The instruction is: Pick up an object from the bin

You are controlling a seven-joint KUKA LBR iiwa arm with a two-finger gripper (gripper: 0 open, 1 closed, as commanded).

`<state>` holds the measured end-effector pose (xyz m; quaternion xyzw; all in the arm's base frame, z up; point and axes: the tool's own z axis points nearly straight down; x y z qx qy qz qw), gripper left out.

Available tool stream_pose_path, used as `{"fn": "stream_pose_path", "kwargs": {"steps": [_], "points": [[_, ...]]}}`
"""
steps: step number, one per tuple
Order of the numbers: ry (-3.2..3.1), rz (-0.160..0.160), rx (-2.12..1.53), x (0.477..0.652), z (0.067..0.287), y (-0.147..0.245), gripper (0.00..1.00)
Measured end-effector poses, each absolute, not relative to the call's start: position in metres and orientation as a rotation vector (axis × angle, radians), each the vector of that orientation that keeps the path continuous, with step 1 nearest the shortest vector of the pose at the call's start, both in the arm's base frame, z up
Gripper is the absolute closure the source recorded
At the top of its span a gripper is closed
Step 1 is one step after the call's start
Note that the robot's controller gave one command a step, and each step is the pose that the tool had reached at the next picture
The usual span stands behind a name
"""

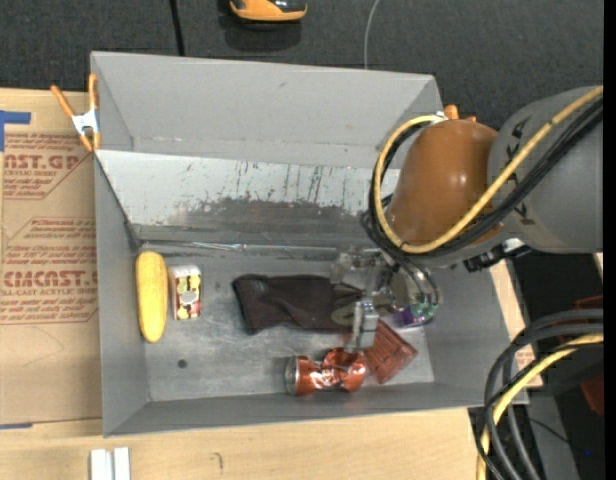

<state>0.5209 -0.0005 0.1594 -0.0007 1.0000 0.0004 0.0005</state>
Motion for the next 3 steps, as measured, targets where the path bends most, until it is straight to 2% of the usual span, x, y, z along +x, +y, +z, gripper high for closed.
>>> {"fn": "stream_pose_path", "kwargs": {"steps": [1, 2, 3], "points": [[3.137, 0.000, -0.084, 0.530, 0.141, 0.005, 0.00], [3.140, 0.002, 0.047, 0.540, 0.112, 0.014, 0.00], [3.135, 0.003, 0.160, 0.560, 0.089, 0.015, 0.00]]}}
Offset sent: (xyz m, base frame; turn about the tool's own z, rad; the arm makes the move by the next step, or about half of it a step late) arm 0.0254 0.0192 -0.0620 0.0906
